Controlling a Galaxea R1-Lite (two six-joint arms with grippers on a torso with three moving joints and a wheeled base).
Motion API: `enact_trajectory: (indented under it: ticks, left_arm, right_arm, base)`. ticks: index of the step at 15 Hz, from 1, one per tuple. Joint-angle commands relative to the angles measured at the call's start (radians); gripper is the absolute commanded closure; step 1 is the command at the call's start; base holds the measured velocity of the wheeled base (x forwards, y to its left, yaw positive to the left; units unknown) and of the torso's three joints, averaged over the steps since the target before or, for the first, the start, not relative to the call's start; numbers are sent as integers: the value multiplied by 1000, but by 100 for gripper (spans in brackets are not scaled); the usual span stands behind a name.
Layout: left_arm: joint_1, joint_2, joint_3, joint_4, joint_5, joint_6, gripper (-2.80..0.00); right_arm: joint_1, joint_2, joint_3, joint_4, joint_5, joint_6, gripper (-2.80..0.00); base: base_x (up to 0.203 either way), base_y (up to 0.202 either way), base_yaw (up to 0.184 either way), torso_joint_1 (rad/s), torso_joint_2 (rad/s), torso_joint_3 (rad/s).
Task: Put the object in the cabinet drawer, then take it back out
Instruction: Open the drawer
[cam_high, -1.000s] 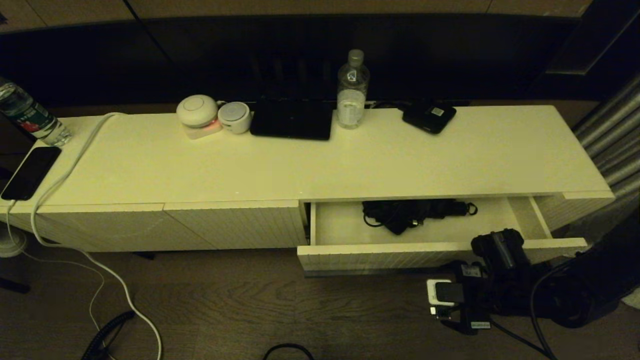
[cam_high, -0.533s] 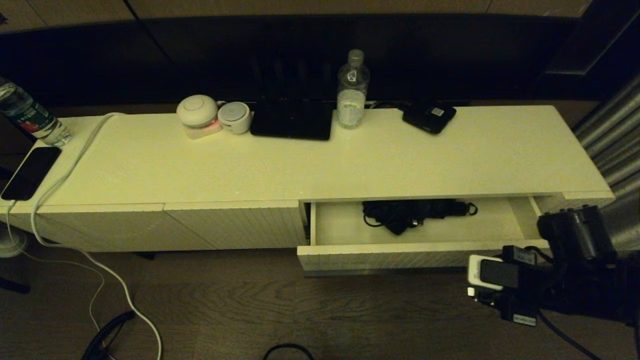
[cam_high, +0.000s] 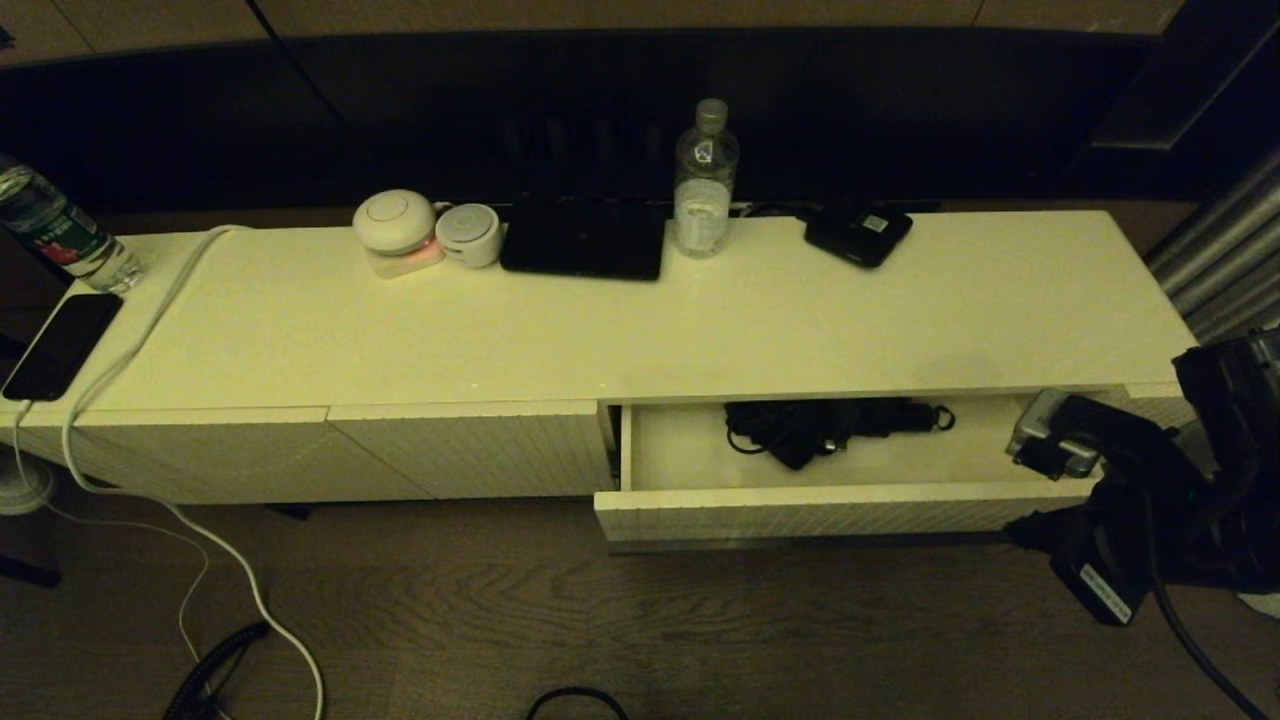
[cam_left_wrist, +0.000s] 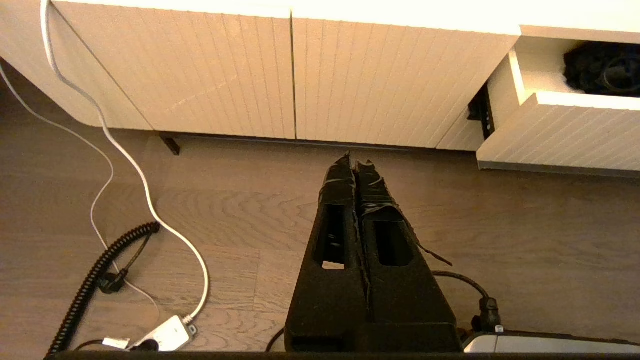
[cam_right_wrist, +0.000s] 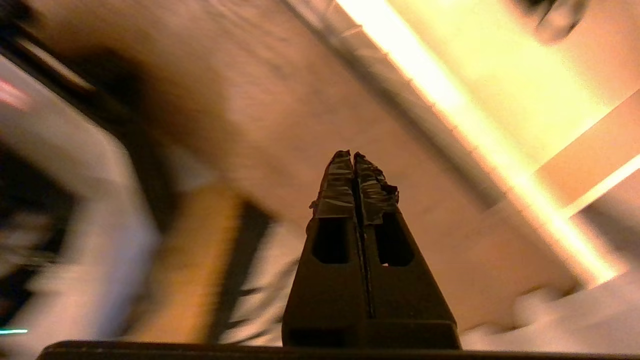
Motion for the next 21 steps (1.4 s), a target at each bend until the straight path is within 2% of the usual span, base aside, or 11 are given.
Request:
enact_trajectory:
  ticks: [1,4,6,8,10,18,21]
  left_arm:
    - [0,-2,0,0,0,-1,0]
    - [0,-2,0,0,0,-1,0]
    - [0,-2,0,0,0,-1,0]
    - [0,-2,0,0,0,-1,0]
    - [-1,-2,0,0,0,-1,0]
    - [0,-2,0,0,0,-1,0]
    - [0,-2,0,0,0,-1,0]
  right_arm:
    - [49,65,-72,31,-2,200,0]
    - [101,179,-199,34,-19,439,0]
    - [117,266,-297,34,-74,599,0]
    - [123,357,-367,34,-111,721,0]
    - [133,406,-394,31,-141,762,0]
    - [142,491,-439,24,-187,765,0]
    - [136,518,-447,16,-232,765,0]
  base:
    - [0,0,0,0,0,0]
    - [0,0,0,0,0,0]
    - [0,0,0,0,0,0]
    - [0,0,0,0,0,0]
    - [0,0,0,0,0,0]
    - [0,0,0,0,0,0]
    - [0,0,0,0,0,0]
